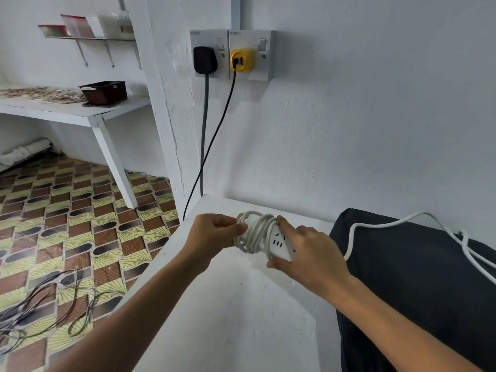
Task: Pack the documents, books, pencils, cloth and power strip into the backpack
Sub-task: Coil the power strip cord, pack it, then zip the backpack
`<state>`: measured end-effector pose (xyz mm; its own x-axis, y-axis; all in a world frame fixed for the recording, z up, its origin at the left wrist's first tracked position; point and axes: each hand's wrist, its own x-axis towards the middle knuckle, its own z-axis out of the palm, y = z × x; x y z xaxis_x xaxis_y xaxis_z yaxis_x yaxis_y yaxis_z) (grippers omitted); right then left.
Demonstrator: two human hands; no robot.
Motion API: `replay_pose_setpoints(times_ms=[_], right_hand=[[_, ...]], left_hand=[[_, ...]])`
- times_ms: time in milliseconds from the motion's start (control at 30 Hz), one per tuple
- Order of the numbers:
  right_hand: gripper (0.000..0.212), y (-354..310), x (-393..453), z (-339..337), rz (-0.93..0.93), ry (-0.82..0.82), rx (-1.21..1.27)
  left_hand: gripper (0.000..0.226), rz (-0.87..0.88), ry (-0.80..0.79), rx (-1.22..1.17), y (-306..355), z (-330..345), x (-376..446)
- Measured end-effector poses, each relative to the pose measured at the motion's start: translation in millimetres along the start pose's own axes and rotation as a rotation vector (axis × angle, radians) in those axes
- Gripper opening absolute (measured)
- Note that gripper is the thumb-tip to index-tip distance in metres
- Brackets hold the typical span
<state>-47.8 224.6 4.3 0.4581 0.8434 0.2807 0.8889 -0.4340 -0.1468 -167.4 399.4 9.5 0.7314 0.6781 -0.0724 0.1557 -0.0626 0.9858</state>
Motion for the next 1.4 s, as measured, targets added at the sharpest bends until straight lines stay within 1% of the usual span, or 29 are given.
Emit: replay_pose_setpoints(times_ms=[100,167,200,267,333,433,500,667,733,900,967,1100,1200,1300,1400], right_hand=[[0.091,-1.2,0.9,7.1,-0.012,0.087,-0.085],[0.091,-1.3,3.1,11.4,-0.020,0.116,-0.152],[0.092,-1.3,4.2,13.1,-0.020,0.127,-0.183],[0.093,-1.9,5.9,16.1,-0.015,0.125,-0.225],[0.093,-3.3,7.0,17.1,-0.012,0.114,-0.220],[0.093,-4.3,10.2,13.8,-0.006,0.100,-0.215],[0.093,-2.8,12.0,11.0,-0.006,0.112,-0.228],[0.090,2.1,9.9,10.8,-0.038,0.179,-0.203],[0.089,2.7,9.4,9.2,-0.045,0.194,-0.195],[0.090,5.9,11.0,4.0,-0.098,0.208,-0.174],[0.090,8.1,10.5,1.4,-0.114,0.197,-0.171],[0.091,5.8,8.0,-9.6,-0.129,0.081,-0.105],[0.092,3.8,9.4,-17.6,-0.047,-0.047,0.062],[0.090,4.1,11.8,-21.4,0.014,-0.086,0.248],[0.089,5.1,14.8,-24.3,0.105,-0.159,0.306]], left_hand=[[0.009,0.165,0.167,0.278,-2.4,8.3,-2.1],[0.008,0.230,0.214,0.384,-0.5,11.6,-2.4],[0.009,0.234,0.212,0.399,0.3,11.6,-0.4],[0.010,0.213,0.183,0.355,2.1,10.8,4.9],[0.009,0.209,0.173,0.321,2.2,11.9,7.3],[0.009,0.290,0.210,0.374,0.6,14.5,5.2],[0.010,0.334,0.218,0.343,-0.8,14.8,4.7],[0.010,0.397,0.158,0.259,-4.3,15.7,4.5],[0.009,0.419,0.121,0.263,-7.0,14.2,6.0],[0.012,0.467,0.044,0.242,-4.8,14.1,3.7],[0.017,0.503,0.003,0.244,-6.8,12.7,3.2],[0.037,0.565,-0.077,0.212,-10.4,11.7,2.8],[0.056,0.600,-0.152,0.221,-9.2,11.4,1.0],[0.062,0.729,-0.240,0.368,-5.9,4.3,4.6],[0.069,0.820,-0.312,0.523,-10.5,1.6,9.3]])
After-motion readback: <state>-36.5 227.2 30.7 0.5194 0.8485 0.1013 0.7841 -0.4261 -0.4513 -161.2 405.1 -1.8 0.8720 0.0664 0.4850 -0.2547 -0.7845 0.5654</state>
